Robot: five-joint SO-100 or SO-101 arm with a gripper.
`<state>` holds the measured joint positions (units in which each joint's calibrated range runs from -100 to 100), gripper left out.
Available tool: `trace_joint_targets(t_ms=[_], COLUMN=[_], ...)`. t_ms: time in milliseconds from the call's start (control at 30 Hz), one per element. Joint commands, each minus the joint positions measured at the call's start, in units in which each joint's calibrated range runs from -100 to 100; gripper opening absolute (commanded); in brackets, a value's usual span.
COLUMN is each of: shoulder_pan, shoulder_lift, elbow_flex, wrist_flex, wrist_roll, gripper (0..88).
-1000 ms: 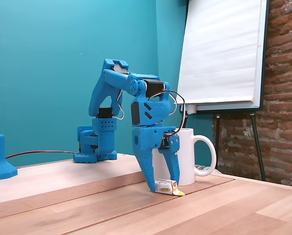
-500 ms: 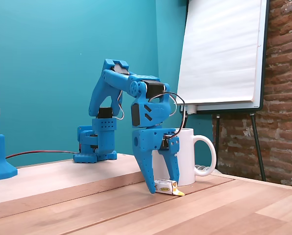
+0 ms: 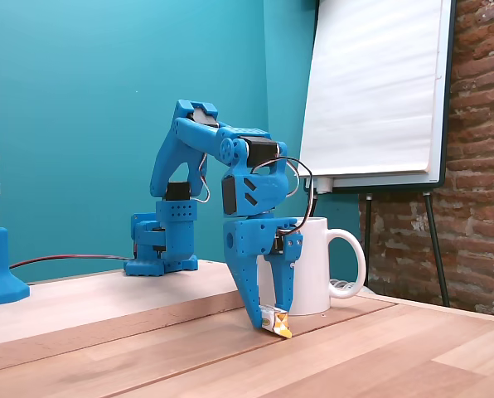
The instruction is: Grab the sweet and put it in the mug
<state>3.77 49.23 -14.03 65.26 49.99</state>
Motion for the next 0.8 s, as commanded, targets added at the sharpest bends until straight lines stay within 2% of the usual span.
trace_joint_targets(t_ms=[0, 100, 433, 767], shoulder_pan=[0.2, 0.4, 0.6, -1.2], shoulder_lift=[-2.5, -7.6, -32.0, -52.8], elbow_flex=[-1.5, -2.2, 2.3, 26.4], wrist_flex=[-0.5, -0.3, -0.4, -1.2], wrist_roll=[0.0, -1.5, -13.1, -14.7], gripper=[4.1, 3.4, 3.5, 3.6])
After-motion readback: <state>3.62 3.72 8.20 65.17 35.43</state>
